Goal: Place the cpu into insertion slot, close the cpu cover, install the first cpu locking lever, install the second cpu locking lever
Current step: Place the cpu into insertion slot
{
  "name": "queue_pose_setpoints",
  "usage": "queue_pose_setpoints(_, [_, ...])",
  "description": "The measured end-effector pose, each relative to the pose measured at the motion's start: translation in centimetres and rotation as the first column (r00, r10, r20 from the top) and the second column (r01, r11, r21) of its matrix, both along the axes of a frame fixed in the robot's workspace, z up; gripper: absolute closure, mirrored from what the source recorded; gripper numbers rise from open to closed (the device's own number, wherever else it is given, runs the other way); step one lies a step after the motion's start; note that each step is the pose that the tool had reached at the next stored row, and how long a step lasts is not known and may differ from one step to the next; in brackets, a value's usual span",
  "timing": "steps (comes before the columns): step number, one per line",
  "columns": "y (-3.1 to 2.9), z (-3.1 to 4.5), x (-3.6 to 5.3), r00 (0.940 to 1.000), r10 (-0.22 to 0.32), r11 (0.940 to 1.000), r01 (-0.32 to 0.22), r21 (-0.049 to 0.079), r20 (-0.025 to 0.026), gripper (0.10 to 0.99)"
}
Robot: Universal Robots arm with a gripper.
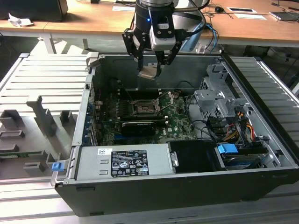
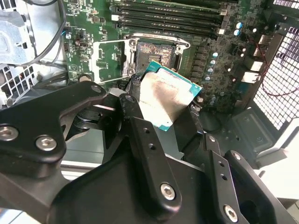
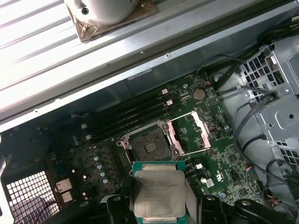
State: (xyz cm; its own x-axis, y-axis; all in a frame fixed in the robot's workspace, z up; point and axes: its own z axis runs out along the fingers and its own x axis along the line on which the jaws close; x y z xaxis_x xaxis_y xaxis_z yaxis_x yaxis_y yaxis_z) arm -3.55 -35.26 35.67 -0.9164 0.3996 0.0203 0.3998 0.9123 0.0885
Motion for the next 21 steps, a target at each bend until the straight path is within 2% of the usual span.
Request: queue_pose_setpoints(21, [0.0, -0.05, 0.0, 0.9976, -0.069, 0.9976, 0.069, 0.0, 0.0, 0.557])
